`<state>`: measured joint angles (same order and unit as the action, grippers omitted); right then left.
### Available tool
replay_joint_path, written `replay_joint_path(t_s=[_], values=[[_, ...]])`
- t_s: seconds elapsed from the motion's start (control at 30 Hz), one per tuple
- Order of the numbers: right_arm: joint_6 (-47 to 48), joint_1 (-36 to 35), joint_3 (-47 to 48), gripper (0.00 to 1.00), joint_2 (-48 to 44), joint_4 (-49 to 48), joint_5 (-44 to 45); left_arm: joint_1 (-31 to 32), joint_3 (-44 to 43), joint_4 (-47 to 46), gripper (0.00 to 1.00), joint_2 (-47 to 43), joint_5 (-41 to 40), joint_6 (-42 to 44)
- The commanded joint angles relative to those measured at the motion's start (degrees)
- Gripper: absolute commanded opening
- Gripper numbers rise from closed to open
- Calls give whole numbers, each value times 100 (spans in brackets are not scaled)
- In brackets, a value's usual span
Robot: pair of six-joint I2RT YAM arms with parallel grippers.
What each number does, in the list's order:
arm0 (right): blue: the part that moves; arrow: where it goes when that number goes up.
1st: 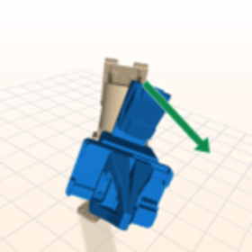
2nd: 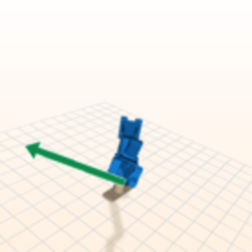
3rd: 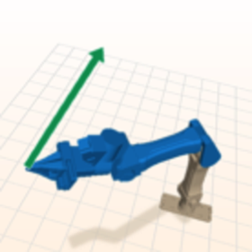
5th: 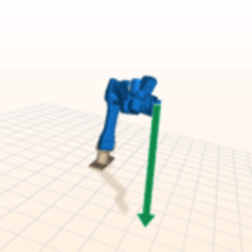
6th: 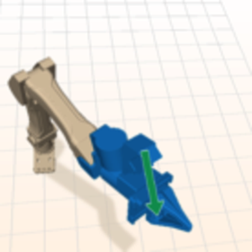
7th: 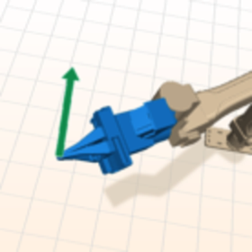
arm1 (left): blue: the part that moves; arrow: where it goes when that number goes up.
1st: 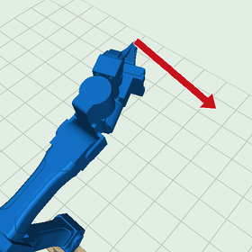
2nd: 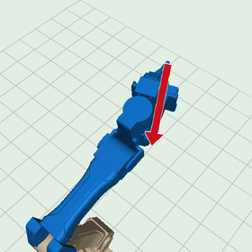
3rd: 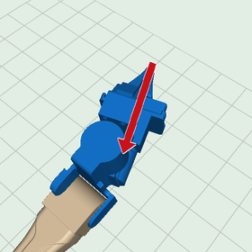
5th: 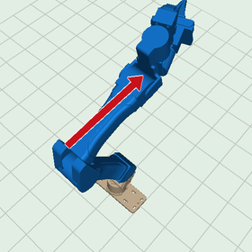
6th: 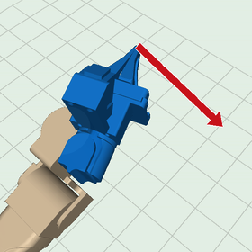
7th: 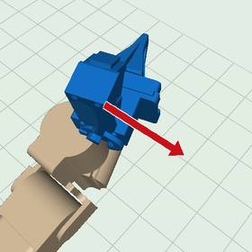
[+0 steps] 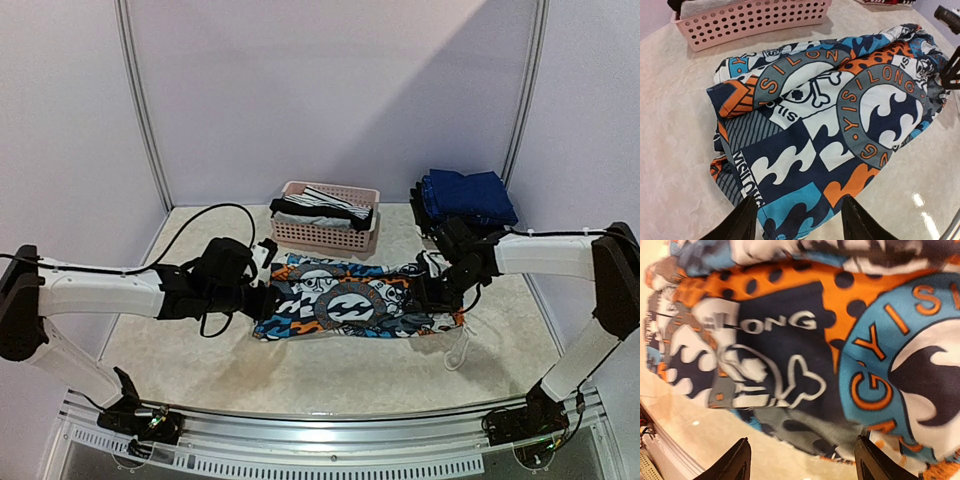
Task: Fold and stack the mixed laundry pile
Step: Smooth out the crumpled shorts at the center of the board.
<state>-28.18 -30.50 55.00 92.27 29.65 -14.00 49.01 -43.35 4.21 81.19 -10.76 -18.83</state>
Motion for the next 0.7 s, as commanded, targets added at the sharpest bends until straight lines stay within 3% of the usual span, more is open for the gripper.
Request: replay_joint_path(t_s=[0.0,0.17,0.4,0.67], values=[[2,-13,-135,72,-627,67,63,199,-90,929,59,-183,182,-109],[-182,-9,-432,73,-1000,24,320,318,-25,1457,60,-236,119,-461],[-213,-15,-850,72,-1172,-302,232,324,266,1474,67,-230,-7,-789],[-277,-228,-1043,68,-944,-1021,-857,315,251,1228,63,303,-88,-927]])
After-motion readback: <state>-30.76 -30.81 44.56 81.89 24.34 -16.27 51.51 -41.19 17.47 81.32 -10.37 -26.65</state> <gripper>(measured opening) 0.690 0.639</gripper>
